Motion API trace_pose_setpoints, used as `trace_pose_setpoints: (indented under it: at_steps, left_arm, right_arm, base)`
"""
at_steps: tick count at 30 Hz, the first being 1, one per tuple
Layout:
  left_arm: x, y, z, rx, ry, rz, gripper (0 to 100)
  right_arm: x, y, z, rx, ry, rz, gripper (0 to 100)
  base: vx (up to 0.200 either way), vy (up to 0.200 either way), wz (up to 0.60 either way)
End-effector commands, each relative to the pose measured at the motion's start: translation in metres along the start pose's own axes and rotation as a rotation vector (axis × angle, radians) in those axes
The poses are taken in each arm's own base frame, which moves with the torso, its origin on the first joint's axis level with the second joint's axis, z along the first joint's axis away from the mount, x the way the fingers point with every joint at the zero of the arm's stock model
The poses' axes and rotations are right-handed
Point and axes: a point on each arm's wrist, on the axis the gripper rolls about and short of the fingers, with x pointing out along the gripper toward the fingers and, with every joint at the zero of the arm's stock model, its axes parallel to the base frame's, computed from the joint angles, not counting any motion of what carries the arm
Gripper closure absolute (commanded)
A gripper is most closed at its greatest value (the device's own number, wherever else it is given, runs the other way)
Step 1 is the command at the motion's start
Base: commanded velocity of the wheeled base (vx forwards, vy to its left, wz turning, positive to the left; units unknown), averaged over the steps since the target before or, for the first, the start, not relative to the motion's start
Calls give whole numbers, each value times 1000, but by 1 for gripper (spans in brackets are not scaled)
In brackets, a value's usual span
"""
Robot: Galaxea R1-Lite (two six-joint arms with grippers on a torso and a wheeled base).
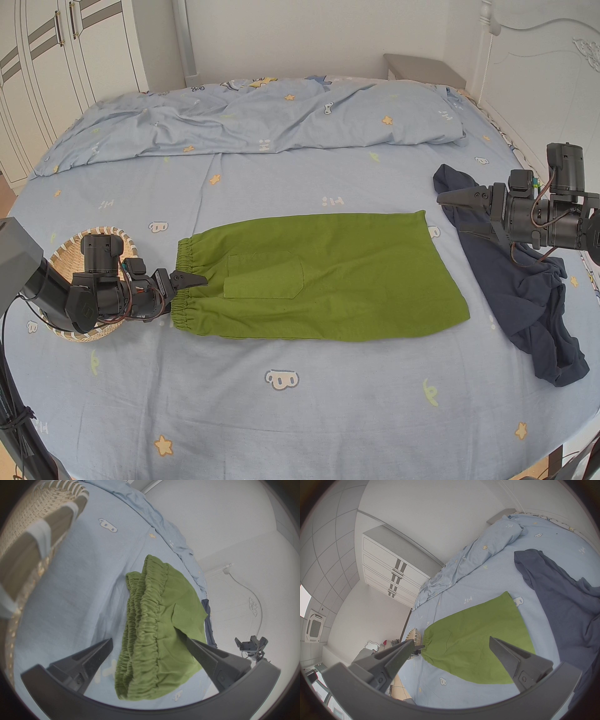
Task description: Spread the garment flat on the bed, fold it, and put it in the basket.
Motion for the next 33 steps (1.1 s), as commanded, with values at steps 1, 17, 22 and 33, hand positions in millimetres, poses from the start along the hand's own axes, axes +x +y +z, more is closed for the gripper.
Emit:
trace_pose_setpoints:
  at_steps: [1, 17, 22, 33]
  left_arm:
    - [14, 9, -6, -3, 22, 16, 0]
    - [26, 2, -8, 28, 6, -27, 0]
    - [26, 2, -7, 30, 2, -29, 0]
    - [27, 1, -6, 32, 4, -40, 100]
  right_arm:
    - [1, 0, 0, 0, 1, 0, 0]
    - [2, 1, -2, 0, 8, 2, 0]
    - [2, 1, -2, 0, 8, 2, 0]
    - [2, 1, -2, 0, 8, 2, 0]
  base:
    - [0, 0, 0]
    - [0, 0, 0]
    - [0, 0, 0]
    - [0, 0, 0]
